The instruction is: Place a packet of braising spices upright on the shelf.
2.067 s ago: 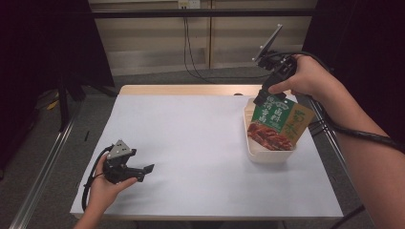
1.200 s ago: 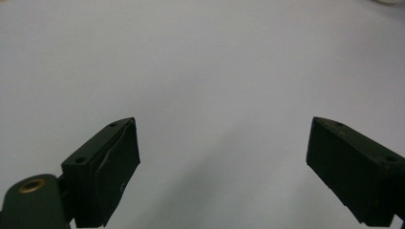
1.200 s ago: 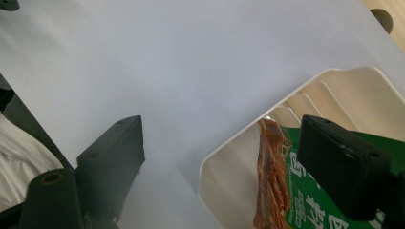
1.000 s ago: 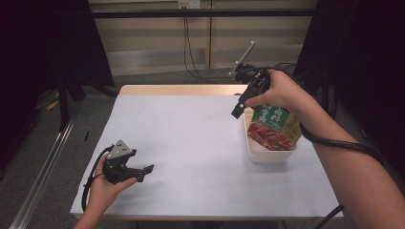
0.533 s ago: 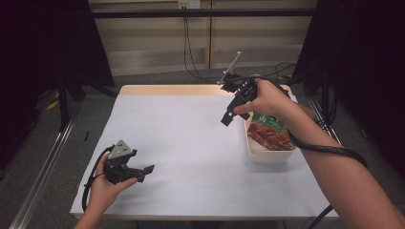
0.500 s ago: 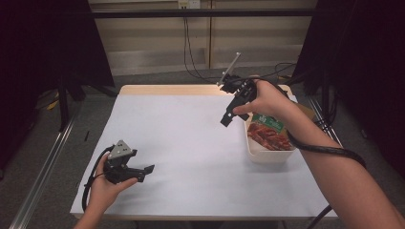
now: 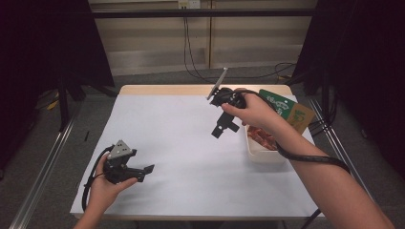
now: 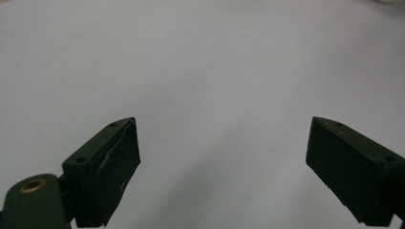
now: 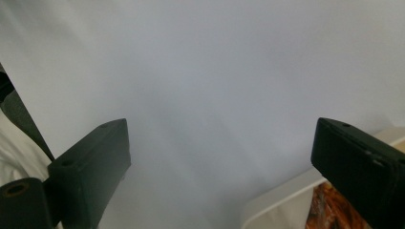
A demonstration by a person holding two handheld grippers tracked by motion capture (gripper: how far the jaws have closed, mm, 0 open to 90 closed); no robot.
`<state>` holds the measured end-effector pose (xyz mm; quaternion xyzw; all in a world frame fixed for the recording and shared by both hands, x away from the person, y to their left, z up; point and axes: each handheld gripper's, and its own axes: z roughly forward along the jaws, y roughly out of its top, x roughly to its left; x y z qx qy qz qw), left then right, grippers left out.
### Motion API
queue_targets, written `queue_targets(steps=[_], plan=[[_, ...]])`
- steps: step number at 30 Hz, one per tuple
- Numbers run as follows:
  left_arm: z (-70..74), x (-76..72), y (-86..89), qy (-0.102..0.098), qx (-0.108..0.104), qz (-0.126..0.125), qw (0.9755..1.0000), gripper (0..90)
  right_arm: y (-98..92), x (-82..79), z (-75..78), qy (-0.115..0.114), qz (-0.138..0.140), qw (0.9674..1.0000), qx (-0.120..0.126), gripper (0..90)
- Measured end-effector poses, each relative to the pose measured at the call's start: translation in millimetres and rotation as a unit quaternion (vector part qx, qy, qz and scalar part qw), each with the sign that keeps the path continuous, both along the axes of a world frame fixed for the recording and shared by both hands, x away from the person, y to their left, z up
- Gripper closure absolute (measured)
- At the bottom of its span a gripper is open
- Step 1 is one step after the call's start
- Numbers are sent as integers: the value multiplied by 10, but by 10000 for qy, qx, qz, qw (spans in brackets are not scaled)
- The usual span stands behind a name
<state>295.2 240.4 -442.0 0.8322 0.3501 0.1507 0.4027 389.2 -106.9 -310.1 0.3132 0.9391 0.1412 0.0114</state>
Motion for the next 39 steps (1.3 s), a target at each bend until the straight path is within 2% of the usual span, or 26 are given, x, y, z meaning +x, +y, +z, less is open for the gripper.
queue_targets(steps=[13,20,23,30,34,39], plan=[[-3,9,0,-17,45,-39,10000,109,163,-58,-259,88,265,9996,80,58],[-7,10,-1,-21,33,-58,10000,110,225,-87,-386,141,394,9989,210,59],[-7,10,-2,-22,29,-62,10000,110,253,-106,-449,194,359,9989,248,59],[-12,8,-12,-11,6,-57,10000,109,287,-120,-553,178,465,9983,302,62],[-9,9,-9,-14,105,-72,9999,109,319,-149,-598,215,454,9982,312,62],[-11,6,-16,-15,94,-65,9999,109,339,-167,-689,224,518,9980,296,62]])
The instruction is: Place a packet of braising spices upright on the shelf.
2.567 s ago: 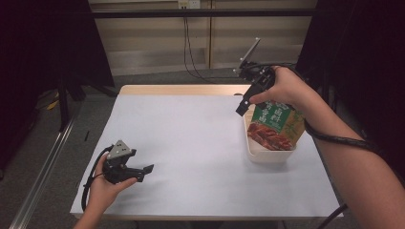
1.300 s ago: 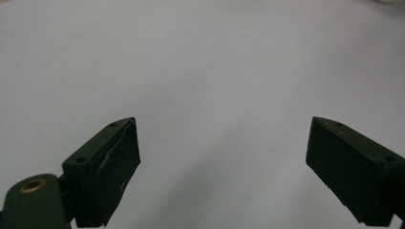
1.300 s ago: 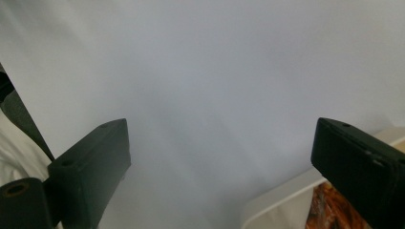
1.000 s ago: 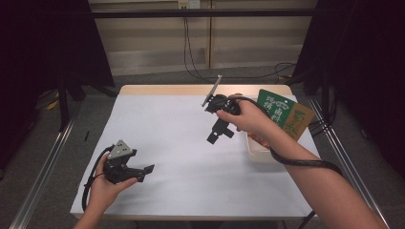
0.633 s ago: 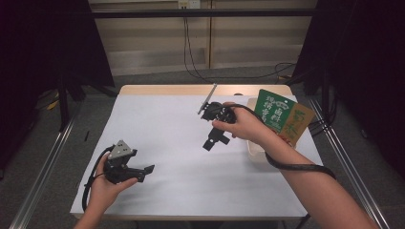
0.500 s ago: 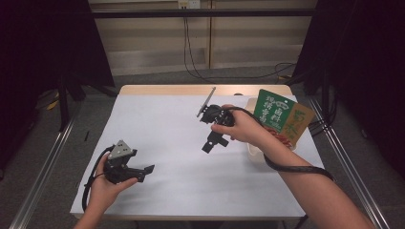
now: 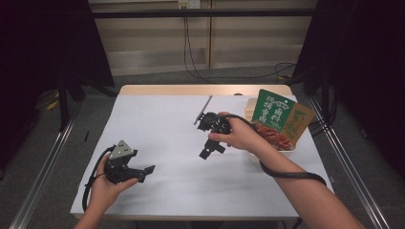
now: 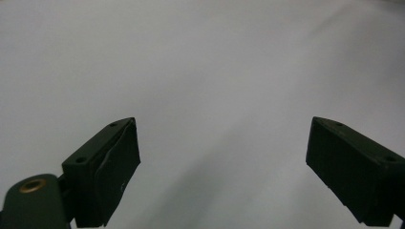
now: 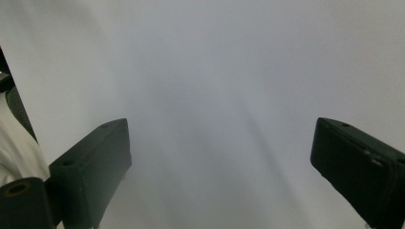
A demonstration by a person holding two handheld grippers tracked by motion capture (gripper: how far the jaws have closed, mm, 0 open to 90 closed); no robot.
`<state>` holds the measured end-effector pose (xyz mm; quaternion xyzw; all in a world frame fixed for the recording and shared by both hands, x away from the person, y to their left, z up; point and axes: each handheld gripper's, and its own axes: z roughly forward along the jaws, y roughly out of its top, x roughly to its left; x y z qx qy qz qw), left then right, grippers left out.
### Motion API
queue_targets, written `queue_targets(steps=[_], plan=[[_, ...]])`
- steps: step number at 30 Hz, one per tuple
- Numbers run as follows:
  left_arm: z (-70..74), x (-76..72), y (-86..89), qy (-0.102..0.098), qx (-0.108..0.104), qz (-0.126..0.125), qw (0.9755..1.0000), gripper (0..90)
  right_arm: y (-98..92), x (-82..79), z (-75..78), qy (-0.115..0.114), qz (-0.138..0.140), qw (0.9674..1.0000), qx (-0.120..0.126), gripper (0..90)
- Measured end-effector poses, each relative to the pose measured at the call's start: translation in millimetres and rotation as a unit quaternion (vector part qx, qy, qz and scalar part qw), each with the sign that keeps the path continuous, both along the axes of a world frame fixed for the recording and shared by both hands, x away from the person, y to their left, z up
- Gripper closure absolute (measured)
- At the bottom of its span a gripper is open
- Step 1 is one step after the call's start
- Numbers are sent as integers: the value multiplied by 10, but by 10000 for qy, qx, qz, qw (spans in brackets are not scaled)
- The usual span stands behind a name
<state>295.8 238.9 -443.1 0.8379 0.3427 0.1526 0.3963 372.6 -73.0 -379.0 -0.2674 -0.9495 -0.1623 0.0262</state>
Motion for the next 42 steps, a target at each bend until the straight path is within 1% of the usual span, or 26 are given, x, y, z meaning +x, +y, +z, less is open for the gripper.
queue_targets(steps=[1,2,5,8,9,10,11,12,16,17,18,19,22,23,24,25,26,29,30,32,33,34,37,41,42], plan=[[-1,2,1,9,-12,-13,10000,110,6,-9,-18,28,-46,10000,-7,62],[-3,1,-3,11,-16,8,10000,109,1,-4,-33,-7,17,10000,0,62],[-10,5,-7,9,-26,15,10000,110,18,-27,-75,23,-63,9999,78,62],[-16,8,-10,35,-62,-15,10000,109,20,-33,-91,2,-21,10000,88,62],[-15,5,-13,41,-53,-9,10000,109,27,-47,-111,-15,-36,9999,134,62],[-14,7,-11,21,-16,-12,10000,110,29,-53,-118,-2,-41,9999,128,62],[-14,8,-10,17,9,-7,10000,109,27,-56,-134,-17,28,9999,161,62],[-14,8,-10,14,12,-6,10000,109,30,-68,-153,6,-10,9998,212,61],[-16,10,-10,31,-1,-36,10000,109,21,-87,-219,-20,15,9998,215,60],[-16,9,-12,24,10,-21,10000,109,17,-94,-244,-5,27,9996,280,59],[-16,9,-12,21,6,-20,10000,109,19,-104,-251,27,-29,9996,281,59],[-17,8,-13,28,13,-8,10000,109,7,-103,-273,-65,38,9996,271,59],[-18,11,-13,42,4,-35,10000,109,3,-128,-296,-47,-23,9997,248,60],[-19,10,-15,46,10,-35,10000,109,-17,-137,-320,-2,-49,9993,372,57],[-20,10,-17,47,11,-36,10000,109,-27,-135,-333,-35,-37,9993,384,58],[-23,9,-19,56,-3,-21,10000,109,-33,-143,-345,-77,-85,9992,371,58],[-23,9,-19,56,-3,-21,10000,109,-44,-148,-357,-92,-74,9994,333,60],[-25,6,-24,49,-1,-21,10000,109,-76,-165,-413,-18,-79,9988,478,56],[-25,8,-23,51,-2,-29,10000,109,-92,-169,-428,-27,-29,9989,466,56],[-30,8,-27,68,-14,-16,10000,109,-112,-183,-455,-82,-60,9991,415,56],[-32,8,-29,68,-17,-21,10000,109,-119,-195,-468,-101,-105,9989,436,56],[-32,8,-29,68,-17,-21,10000,109,-131,-201,-482,-118,-94,9987,480,56],[-37,9,-34,74,-3,-17,10000,109,-170,-226,-513,-95,-173,9980,594,56],[-40,14,-39,56,-1,-37,10000,109,-226,-250,-545,-109,-191,9976,663,56],[-39,15,-40,30,31,-44,10000,109,-233,-254,-554,-117,-183,9974,689,56]])
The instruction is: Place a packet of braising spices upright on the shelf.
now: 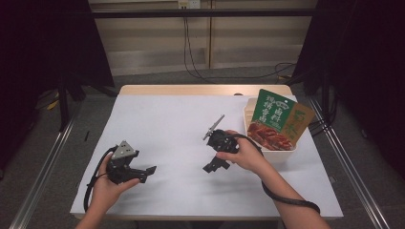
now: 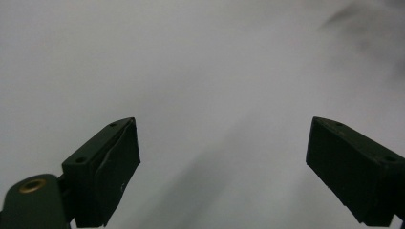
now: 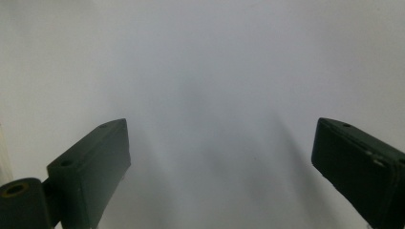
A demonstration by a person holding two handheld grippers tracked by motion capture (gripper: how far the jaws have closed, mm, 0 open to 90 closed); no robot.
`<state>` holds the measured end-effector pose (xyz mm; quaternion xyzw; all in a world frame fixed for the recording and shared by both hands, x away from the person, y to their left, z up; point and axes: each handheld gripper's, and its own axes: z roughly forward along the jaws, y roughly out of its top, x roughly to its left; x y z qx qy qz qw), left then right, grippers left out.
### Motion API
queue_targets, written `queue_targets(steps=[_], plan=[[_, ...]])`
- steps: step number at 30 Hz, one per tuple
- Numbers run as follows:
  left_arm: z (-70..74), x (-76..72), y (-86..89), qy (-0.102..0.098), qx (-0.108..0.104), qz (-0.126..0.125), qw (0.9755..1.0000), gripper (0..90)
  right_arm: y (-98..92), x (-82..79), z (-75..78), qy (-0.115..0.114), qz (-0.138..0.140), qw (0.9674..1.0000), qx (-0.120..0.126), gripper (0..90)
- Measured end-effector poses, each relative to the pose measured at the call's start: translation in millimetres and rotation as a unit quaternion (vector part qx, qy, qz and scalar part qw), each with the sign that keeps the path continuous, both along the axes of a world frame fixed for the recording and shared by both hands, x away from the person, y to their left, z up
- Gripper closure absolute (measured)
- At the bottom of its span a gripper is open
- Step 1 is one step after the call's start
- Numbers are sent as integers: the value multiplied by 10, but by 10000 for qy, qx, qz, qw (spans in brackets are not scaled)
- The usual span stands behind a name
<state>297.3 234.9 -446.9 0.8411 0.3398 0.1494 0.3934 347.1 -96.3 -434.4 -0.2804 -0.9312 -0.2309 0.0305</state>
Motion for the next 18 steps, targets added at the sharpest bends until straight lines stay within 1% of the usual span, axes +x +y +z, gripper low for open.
queue_targets(steps=[2,3,6,8,10,12,14,15,16,17,18], plan=[[0,-5,-6,34,24,-11,10000,109,-19,-23,-31,-21,-44,10000,-3,56],[-4,-3,-7,54,1,-30,10000,109,-28,-34,-49,0,-49,10000,-12,56],[-10,-6,-15,66,-5,10,10000,109,-52,-63,-93,-54,-60,9999,-86,56],[-14,-6,-20,86,-30,4,10000,109,-78,-77,-119,-36,-64,10000,-27,56],[-16,-3,-18,65,1,-18,10000,109,-98,-94,-143,-14,-95,9999,47,56],[-17,1,-16,56,30,-33,10000,109,-116,-111,-159,-38,-116,9999,106,56],[-25,-1,-21,114,22,-19,9999,109,-142,-128,-169,-80,-103,9998,160,56],[-29,1,-22,115,7,-28,9999,109,-152,-139,-172,-113,-154,9996,212,56],[-33,8,-22,81,43,-41,9999,109,-162,-148,-171,-103,-173,9995,244,56],[-36,11,-24,114,38,-51,9999,109,-178,-160,-173,-116,-197,9992,333,56],[-39,15,-28,121,38,-41,9999,108,-182,-167,-175,-114,-195,9991,370,57]])
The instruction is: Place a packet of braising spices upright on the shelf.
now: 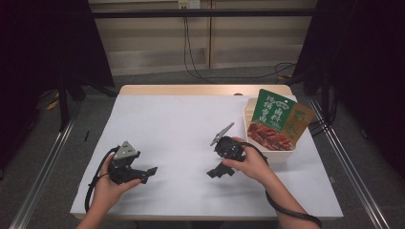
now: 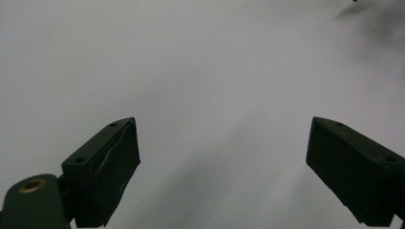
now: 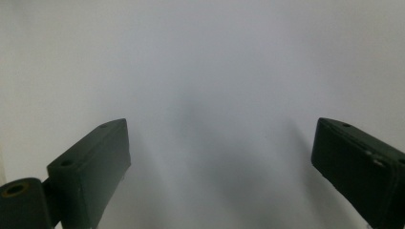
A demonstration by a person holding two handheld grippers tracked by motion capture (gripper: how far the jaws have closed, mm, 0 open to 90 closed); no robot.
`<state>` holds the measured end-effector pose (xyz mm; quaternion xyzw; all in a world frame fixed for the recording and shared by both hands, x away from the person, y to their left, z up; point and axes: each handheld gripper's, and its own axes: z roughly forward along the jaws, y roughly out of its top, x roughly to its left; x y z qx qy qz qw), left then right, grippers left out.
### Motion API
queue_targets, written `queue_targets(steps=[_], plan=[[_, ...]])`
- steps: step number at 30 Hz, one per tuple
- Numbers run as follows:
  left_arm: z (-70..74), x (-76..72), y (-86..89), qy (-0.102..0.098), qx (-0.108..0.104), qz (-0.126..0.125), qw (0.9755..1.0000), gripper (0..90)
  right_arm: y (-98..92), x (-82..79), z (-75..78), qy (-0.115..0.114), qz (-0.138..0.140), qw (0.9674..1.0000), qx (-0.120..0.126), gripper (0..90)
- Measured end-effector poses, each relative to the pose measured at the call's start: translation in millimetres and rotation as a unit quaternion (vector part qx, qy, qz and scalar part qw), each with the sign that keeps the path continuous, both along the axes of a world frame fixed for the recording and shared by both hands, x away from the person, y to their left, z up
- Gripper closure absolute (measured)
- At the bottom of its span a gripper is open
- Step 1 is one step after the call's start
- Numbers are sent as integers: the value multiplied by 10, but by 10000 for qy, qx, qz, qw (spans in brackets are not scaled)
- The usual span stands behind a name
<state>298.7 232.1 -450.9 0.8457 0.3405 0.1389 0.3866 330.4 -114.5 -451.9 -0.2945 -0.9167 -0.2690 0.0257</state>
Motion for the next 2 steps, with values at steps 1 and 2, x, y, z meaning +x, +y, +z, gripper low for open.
queue_targets(steps=[1,2], plan=[[-5,2,-7,6,6,20,10000,108,1,-17,3,-30,38,10000,-64,59],[-5,2,-7,6,6,20,10000,108,-8,-29,9,-101,123,9998,-106,56]])
